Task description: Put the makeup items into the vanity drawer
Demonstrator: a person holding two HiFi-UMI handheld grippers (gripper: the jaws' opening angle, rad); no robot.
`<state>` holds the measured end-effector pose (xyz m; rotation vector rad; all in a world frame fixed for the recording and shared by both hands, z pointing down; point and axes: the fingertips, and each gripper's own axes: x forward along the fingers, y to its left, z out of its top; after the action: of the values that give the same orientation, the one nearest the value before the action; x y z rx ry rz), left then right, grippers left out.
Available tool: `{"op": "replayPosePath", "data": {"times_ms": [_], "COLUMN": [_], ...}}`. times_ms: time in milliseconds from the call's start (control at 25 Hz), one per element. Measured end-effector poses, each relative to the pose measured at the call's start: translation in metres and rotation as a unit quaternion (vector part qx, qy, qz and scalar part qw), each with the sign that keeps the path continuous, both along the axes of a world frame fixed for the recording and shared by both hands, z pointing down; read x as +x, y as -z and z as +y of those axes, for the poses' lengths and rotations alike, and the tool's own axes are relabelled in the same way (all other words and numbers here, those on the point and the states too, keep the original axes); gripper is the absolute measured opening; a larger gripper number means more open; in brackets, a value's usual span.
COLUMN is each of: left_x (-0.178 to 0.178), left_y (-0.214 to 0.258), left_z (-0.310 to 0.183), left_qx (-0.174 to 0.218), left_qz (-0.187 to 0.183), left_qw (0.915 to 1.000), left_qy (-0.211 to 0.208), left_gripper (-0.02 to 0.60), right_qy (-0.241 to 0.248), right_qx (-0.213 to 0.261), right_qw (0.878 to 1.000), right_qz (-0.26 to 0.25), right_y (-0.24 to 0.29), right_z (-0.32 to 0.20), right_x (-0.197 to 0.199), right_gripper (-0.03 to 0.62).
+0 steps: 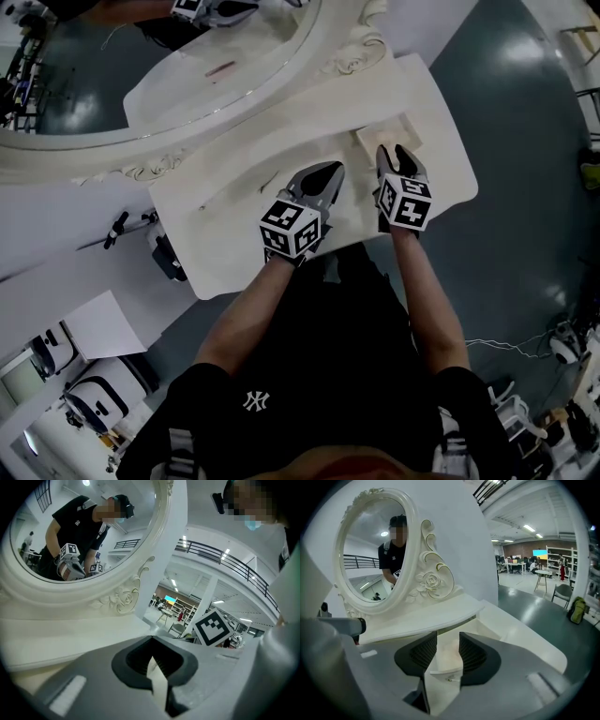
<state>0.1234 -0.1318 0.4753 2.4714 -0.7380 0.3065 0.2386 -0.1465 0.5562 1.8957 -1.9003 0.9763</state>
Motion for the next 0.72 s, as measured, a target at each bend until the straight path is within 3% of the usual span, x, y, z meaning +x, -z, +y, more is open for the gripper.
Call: {"op": "replayPosePath", "data": {"times_ms": [360,560,720], "left_x": [-0.033,-0.061,-0.087], "left_y": [0.004,0.006,0.006], "left_z": [0.013,0.021,0.029], "left_qx": [0.003,0.007,0.008], "left_qz": [0.002,0.0,-0.002], "left_qw": [0.9999,0.9997,0.9992], "left_qy": [0.013,0.025,0.038], "left_gripper": [0.0,0.0,0.0], "right_qy": [0.007,0.034,0.059], "right_qx": [0.013,0.016,0.018], "right_qw": [1.0,0.999,0.998], "right_qz": [0.011,0.017,0.016], "right_y": [0.013,0.018,0.019], "right_z": [0.014,0.022,0.031], "right_x": [-0.028,-0.062,-0.094], "right_gripper": [0.088,0.028,0.023]}}
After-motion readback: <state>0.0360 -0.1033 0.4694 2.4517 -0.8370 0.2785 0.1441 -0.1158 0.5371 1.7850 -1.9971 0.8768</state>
